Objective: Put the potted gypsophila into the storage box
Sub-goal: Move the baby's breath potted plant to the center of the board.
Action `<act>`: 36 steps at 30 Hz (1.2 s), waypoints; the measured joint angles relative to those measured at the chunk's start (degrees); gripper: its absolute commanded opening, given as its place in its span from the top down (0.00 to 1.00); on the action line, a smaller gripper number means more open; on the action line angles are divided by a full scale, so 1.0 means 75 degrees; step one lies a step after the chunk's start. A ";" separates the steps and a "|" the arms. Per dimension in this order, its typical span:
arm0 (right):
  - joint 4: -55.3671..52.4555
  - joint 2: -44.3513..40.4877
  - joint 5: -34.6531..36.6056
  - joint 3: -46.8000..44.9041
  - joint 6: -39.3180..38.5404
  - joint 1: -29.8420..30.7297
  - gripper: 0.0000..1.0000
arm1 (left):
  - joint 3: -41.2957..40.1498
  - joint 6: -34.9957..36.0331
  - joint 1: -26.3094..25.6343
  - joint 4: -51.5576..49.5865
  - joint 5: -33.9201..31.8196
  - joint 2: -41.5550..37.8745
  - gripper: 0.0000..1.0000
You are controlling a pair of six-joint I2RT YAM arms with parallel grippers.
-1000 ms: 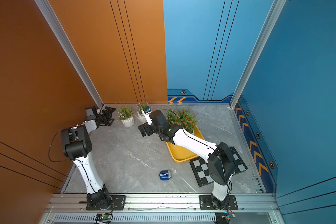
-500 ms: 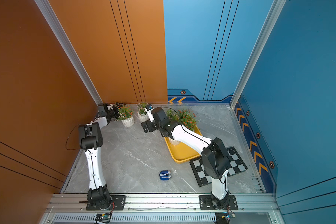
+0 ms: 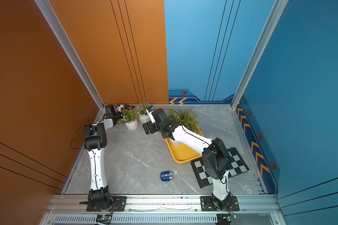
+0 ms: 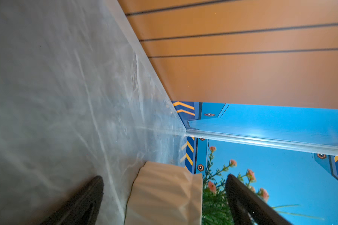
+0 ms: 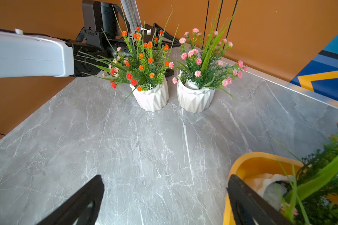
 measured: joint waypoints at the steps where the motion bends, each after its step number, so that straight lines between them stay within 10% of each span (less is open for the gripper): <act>1: 0.0000 -0.0058 0.0026 -0.0099 0.0000 0.0000 0.00 | -0.0251 0.0082 -0.0044 0.0029 0.0020 -0.0143 0.02; 20: 0.0090 -0.2212 0.0883 -0.2556 0.0242 0.0073 0.00 | -0.4806 0.1081 -0.0793 0.1204 0.0093 -0.2725 0.02; 36: 0.0085 -0.3191 0.1612 -0.3281 0.0268 0.0073 0.00 | -0.6362 0.1393 -0.1996 0.1227 -0.0595 -0.3978 0.02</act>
